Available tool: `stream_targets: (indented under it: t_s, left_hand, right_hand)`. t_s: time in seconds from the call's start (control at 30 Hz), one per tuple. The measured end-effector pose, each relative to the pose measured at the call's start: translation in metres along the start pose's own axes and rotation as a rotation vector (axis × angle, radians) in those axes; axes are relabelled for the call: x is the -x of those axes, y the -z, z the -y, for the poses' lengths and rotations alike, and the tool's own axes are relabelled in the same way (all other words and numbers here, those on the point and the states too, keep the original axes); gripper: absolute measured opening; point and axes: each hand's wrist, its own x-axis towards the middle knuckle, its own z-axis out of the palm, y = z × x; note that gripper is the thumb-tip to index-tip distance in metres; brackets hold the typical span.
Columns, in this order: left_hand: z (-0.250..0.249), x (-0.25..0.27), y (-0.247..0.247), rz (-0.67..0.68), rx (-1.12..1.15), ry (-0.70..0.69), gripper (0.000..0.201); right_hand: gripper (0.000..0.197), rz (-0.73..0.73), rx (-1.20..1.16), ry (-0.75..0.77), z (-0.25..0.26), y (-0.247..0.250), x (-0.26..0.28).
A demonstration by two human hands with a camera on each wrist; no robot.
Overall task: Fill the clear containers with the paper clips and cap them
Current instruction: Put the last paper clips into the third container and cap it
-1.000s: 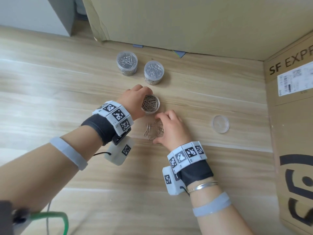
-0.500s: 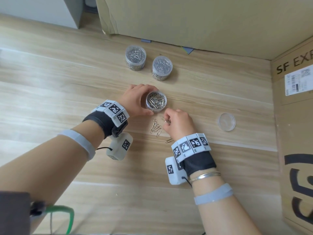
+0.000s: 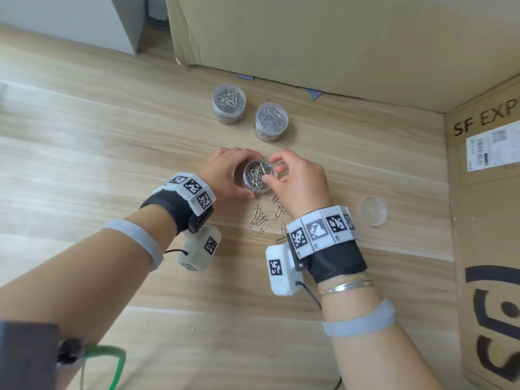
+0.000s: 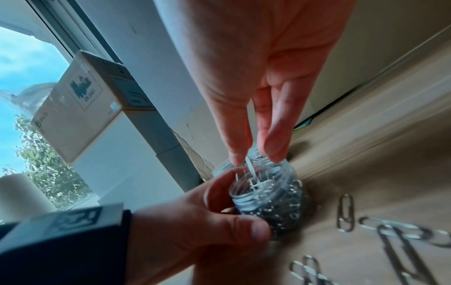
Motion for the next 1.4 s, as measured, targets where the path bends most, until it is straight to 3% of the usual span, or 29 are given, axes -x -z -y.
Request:
stream_targets:
  t_s: [0.07, 0.13, 0.27, 0.37, 0.47, 0.6, 0.7, 0.93, 1.1, 1.2, 1.4]
  left_hand:
    - [0.000, 0.000, 0.000, 0.001, 0.001, -0.003, 0.076]
    - [0.000, 0.000, 0.001, 0.002, 0.002, -0.005, 0.076]
    - [0.001, 0.001, 0.001, 0.005, 0.010, -0.007, 0.076]
    - [0.002, 0.000, 0.001, 0.006, 0.012, -0.017, 0.076]
    - [0.001, 0.001, 0.001, -0.002, 0.015, -0.015, 0.076]
    - [0.001, 0.001, 0.000, -0.008, 0.014, -0.022, 0.075]
    - [0.001, 0.000, 0.000, -0.015, 0.014, -0.016, 0.075]
    - [0.004, 0.000, -0.001, -0.004, 0.024, -0.016, 0.075]
    - [0.003, 0.000, -0.002, 0.002, 0.010, 0.001, 0.076]
    - [0.003, -0.001, -0.001, 0.002, 0.003, 0.001, 0.077]
    - [0.001, 0.001, 0.000, 0.005, 0.011, 0.001, 0.076]
  right_hand:
    - [0.017, -0.020, 0.077, -0.035, -0.010, -0.001, 0.004]
    - [0.022, 0.056, 0.174, -0.095, -0.020, -0.003, 0.011]
    - [0.077, 0.237, 0.247, -0.183, -0.029, -0.020, 0.024]
    - [0.089, 0.195, 0.235, -0.195, -0.023, -0.032, 0.033]
    - [0.077, 0.158, 0.258, -0.179, -0.019, -0.039, 0.038]
    - [0.029, 0.148, 0.155, -0.108, -0.022, -0.038, 0.036]
    - [0.010, 0.126, 0.136, -0.066, -0.025, -0.036, 0.034]
    - [0.011, 0.144, 0.106, -0.110, -0.029, -0.035, 0.026]
    - [0.009, -0.098, -0.075, -0.051, -0.017, -0.014, 0.012]
    - [0.008, -0.118, -0.236, -0.026, -0.003, -0.008, 0.004]
    - [0.009, -0.083, -0.045, -0.027, -0.026, -0.017, 0.017]
